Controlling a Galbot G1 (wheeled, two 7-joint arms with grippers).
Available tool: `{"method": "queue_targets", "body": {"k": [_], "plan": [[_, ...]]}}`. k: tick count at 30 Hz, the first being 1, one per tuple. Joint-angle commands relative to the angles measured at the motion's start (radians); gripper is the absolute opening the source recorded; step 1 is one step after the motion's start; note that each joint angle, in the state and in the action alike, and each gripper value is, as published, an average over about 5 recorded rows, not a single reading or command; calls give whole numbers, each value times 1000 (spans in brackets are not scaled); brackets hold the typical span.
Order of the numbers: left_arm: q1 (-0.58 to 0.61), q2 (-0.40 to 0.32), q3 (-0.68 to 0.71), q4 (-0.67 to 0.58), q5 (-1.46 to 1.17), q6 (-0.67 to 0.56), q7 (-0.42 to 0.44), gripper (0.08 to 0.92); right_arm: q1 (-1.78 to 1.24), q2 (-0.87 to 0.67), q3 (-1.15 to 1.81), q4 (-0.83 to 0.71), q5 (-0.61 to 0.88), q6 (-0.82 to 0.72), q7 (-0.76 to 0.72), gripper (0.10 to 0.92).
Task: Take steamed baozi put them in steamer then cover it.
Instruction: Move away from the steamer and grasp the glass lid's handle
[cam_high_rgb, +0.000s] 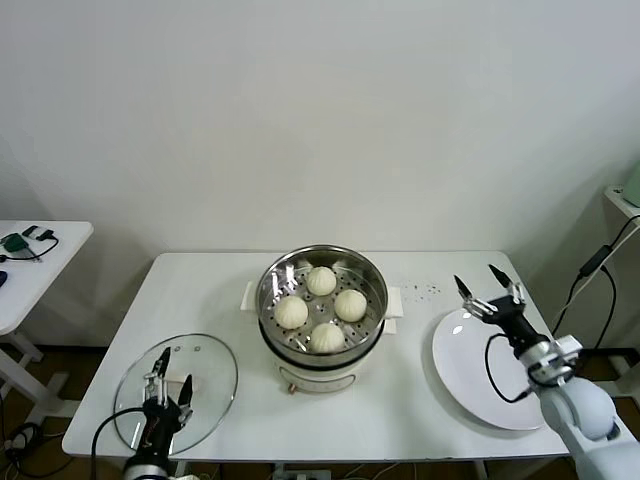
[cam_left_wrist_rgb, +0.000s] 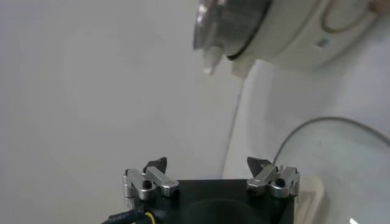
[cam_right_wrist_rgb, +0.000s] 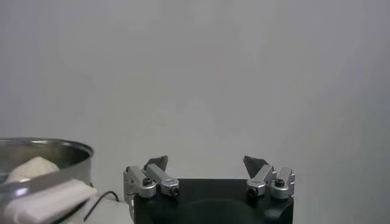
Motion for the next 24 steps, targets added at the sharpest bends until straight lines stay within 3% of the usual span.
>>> {"method": "queue_targets", "body": {"k": [1,24], "plan": [[-25,-4,-13,81,285,-19,-12,823,-132,56,123,12,-34,-8,10,823],[-166,23,-146,316,248,-105,-78,823,-90,94,102,-27,-100,1,-12,823]]}}
